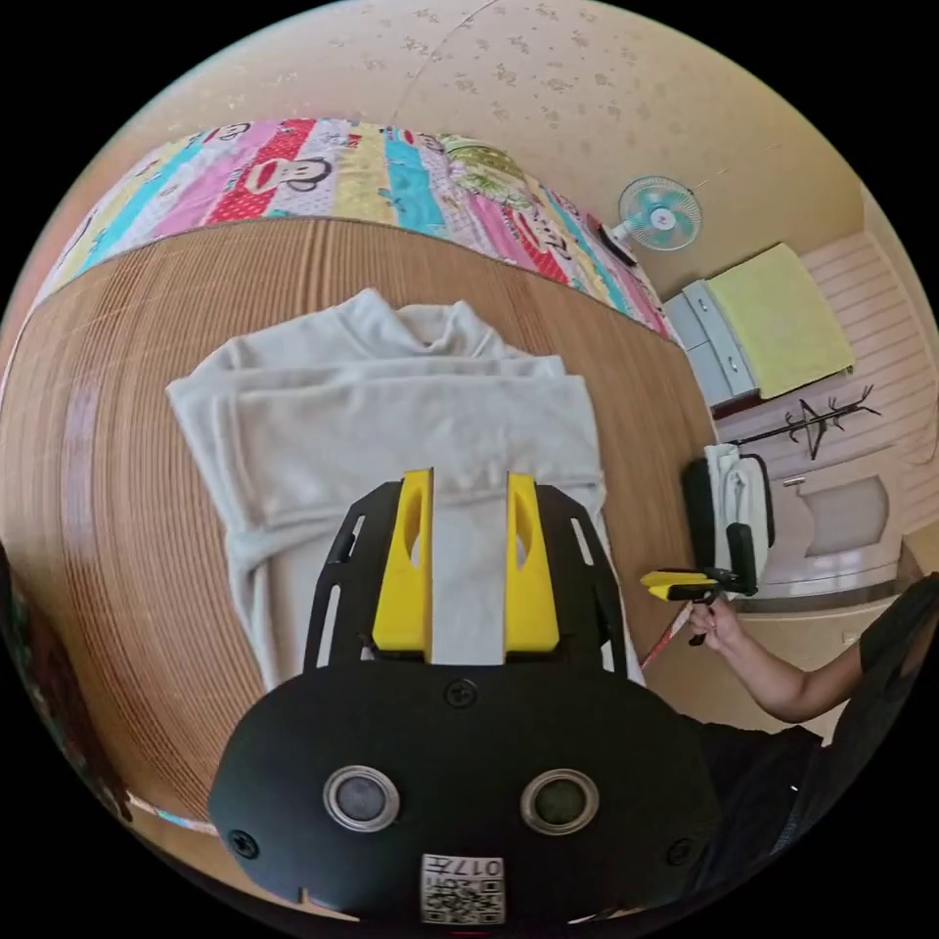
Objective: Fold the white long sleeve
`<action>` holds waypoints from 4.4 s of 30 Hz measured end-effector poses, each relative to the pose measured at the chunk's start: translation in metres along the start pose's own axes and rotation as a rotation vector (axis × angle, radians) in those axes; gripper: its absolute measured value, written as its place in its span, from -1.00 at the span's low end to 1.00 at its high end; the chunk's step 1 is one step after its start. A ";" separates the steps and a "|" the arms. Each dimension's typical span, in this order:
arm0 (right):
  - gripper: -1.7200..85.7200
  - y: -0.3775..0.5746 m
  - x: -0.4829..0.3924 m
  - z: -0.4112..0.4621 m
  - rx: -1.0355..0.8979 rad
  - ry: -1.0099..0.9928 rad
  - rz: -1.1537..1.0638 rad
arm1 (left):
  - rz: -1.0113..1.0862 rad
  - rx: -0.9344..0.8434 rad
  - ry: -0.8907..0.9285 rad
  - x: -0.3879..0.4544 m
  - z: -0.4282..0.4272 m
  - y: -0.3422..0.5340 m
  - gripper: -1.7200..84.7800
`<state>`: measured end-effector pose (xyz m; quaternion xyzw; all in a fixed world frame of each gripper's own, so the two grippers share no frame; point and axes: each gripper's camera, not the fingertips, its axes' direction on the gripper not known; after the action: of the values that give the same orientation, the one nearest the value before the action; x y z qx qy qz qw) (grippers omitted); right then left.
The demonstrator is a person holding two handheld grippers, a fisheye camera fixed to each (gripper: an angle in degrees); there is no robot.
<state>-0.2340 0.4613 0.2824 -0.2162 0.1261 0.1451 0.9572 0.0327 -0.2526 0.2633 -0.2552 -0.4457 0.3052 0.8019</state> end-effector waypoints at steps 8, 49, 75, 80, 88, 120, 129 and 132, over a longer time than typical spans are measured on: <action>-0.74 0.067 -0.002 0.052 -0.140 -0.021 0.112 | -0.263 -0.303 -0.125 -0.098 -0.032 0.245 -0.65; -0.89 -0.046 0.044 0.003 0.711 -0.696 0.457 | -0.696 0.370 0.925 -0.315 -0.016 0.110 -0.88; -0.45 -0.175 -0.303 0.200 -0.404 0.041 -0.210 | -0.058 -0.031 0.052 -0.051 -0.064 0.158 -0.80; -0.69 -0.173 -0.353 0.236 -0.701 0.698 -0.578 | 0.030 0.039 -0.185 0.058 -0.080 0.143 -0.79; -0.75 -0.123 -0.147 -0.041 -0.136 -0.120 -0.501 | 0.021 0.287 0.354 0.086 -0.096 0.140 -0.64; -0.70 -0.108 -0.177 0.080 -0.235 -0.533 -0.287 | -0.196 -0.019 0.495 -0.131 -0.170 0.125 -0.60; -0.70 -0.181 -0.470 0.285 -0.177 -0.706 -0.199 | -0.162 0.113 0.048 -0.314 -0.485 0.128 -0.58; -0.69 -0.206 -0.507 0.343 -0.147 -0.491 -0.099 | -0.298 0.183 -0.116 -0.374 -0.517 0.126 -0.58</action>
<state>-0.5741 0.3249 0.8147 -0.2495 -0.1318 0.1549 0.9468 0.2937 -0.5051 -0.2760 -0.0941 -0.4942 0.2363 0.8313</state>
